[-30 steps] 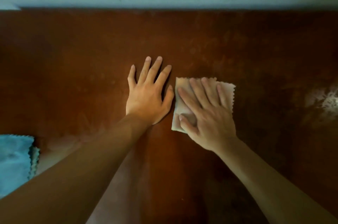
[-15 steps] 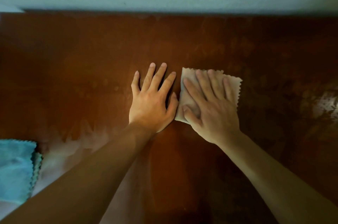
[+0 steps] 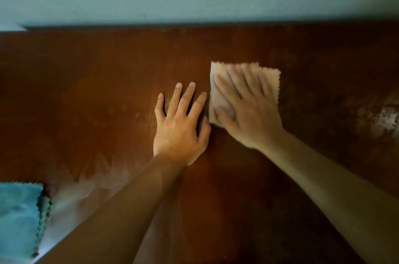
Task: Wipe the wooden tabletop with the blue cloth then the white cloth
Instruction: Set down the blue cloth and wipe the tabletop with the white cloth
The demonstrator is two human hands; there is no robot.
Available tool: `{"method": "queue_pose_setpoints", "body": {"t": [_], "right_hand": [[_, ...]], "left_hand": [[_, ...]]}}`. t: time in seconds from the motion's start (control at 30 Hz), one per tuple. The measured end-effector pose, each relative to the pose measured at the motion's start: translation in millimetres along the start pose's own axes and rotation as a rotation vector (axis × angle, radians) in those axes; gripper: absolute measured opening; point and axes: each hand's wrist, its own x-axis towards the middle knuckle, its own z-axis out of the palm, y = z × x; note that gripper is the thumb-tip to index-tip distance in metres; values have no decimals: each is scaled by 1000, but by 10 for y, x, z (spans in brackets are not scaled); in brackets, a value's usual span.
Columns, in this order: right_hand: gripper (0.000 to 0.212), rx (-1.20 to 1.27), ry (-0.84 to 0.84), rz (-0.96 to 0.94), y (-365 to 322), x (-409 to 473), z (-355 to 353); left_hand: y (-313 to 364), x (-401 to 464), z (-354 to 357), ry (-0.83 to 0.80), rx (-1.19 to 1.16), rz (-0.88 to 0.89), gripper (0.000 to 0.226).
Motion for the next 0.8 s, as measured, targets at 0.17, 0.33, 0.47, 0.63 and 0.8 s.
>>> {"method": "queue_pose_setpoints", "body": {"t": [0.17, 0.33, 0.47, 0.63, 0.8], "right_hand": [[71, 2, -22, -28, 27, -139, 10], [73, -14, 27, 87, 265, 497, -105], [74, -48, 18, 35, 334, 661, -132], [70, 22, 31, 101, 269, 127, -32], [73, 36, 38, 74, 316, -137, -8]], "left_hand": [[-12, 5, 13, 8, -11, 3, 57], [-1, -2, 27, 38, -17, -1, 58], [-11, 3, 39, 43, -2, 1, 58], [-6, -7, 43, 48, -14, -7, 57], [11, -1, 6, 12, -8, -22, 58]]}}
